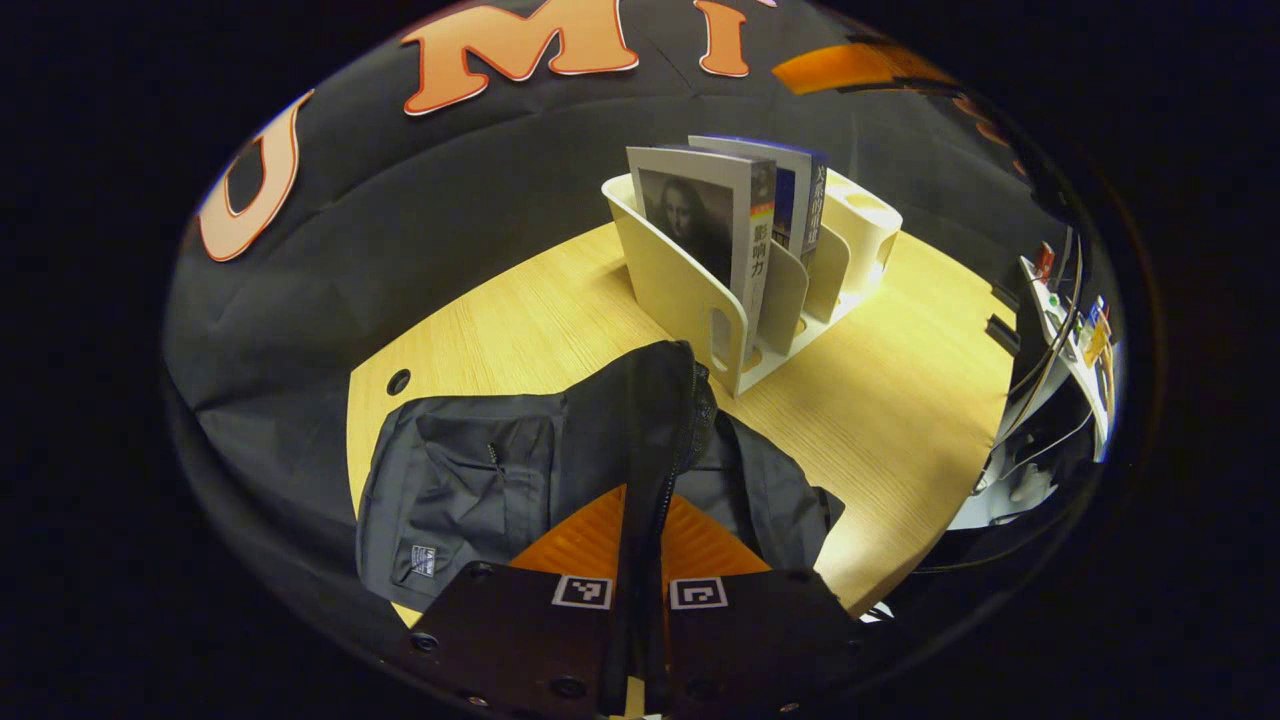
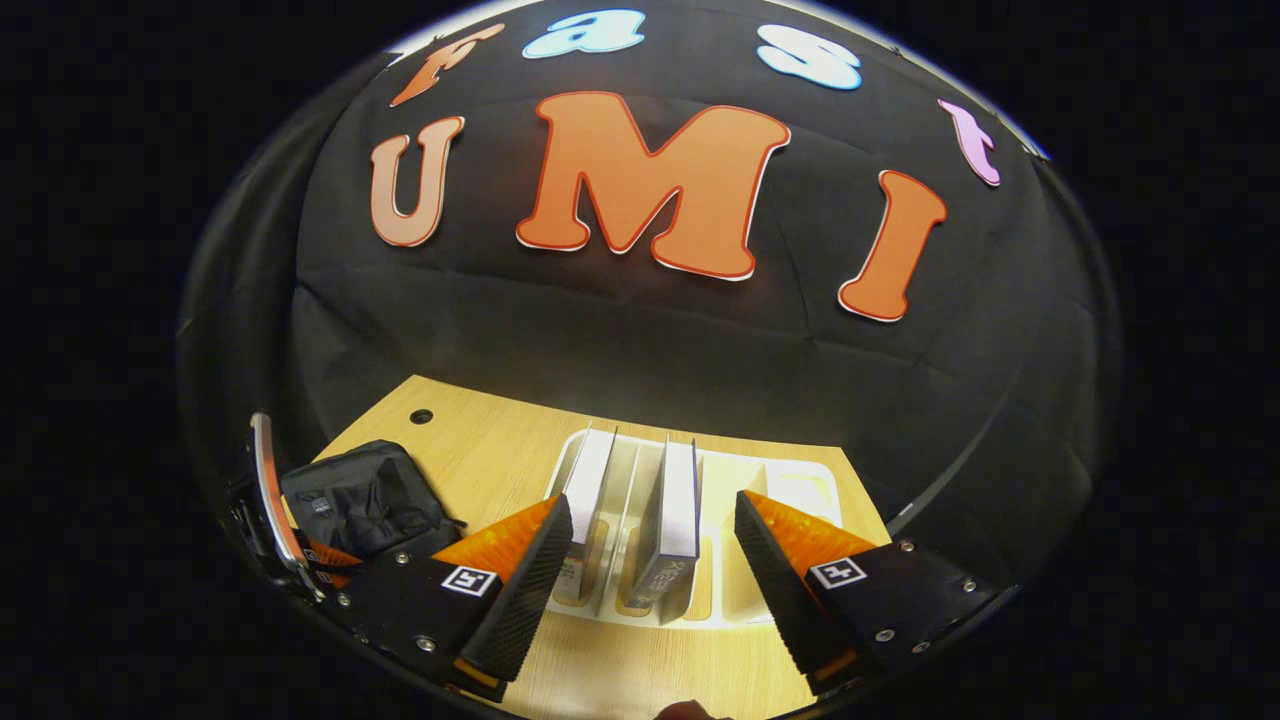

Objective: Open the schoolbag, grab two books from the bookshelf and put them into the schoolbag.

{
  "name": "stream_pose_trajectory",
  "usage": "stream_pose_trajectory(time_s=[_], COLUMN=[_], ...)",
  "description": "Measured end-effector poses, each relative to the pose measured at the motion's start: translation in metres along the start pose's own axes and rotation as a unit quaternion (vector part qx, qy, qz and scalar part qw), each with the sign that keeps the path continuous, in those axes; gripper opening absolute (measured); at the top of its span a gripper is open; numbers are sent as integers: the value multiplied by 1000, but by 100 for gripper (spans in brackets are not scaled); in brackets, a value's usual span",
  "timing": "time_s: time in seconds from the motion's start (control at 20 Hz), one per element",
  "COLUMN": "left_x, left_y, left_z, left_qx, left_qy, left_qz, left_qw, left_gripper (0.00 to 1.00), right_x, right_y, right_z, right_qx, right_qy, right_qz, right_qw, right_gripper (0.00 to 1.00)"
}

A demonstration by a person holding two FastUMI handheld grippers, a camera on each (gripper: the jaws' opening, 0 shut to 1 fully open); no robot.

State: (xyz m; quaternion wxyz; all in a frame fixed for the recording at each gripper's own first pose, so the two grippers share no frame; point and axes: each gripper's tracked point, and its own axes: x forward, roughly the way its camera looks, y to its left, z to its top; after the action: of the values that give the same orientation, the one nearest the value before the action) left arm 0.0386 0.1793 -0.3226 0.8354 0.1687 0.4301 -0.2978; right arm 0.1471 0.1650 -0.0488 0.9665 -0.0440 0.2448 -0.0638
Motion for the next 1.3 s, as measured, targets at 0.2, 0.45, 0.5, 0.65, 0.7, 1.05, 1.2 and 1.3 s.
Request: stream_pose_trajectory(time_s=[0.2,0.45,0.5,0.65,0.7,1.05,1.2,1.3], left_x=[-15,-30,-34,-43,-45,-59,-60,-61], left_y=[18,39,41,55,57,76,86,86], left_z=[12,23,25,35,36,52,55,56], left_qx=[-8,-20,-21,-17,-11,14,20,27], left_qy=[0,6,9,8,10,37,47,53], left_qz=[-29,-55,-61,-68,-71,-97,-96,-97], left_qw=[1000,998,998,998,997,995,994,993], left_gripper=[7,7,7,7,7,6,5,5], right_x=[7,21,25,40,45,80,93,104], right_y=[11,21,22,25,26,47,47,50], right_z=[7,2,0,-8,-13,-32,-40,-40], right_qx=[-12,-23,-24,-20,-14,-4,-20,-20], right_qy=[16,57,64,98,114,202,229,247], right_qz=[-1,7,9,14,21,66,63,68], right_qw=[1000,998,998,995,993,977,971,966], right_gripper=[98,98,98,98,98,98,98,98])
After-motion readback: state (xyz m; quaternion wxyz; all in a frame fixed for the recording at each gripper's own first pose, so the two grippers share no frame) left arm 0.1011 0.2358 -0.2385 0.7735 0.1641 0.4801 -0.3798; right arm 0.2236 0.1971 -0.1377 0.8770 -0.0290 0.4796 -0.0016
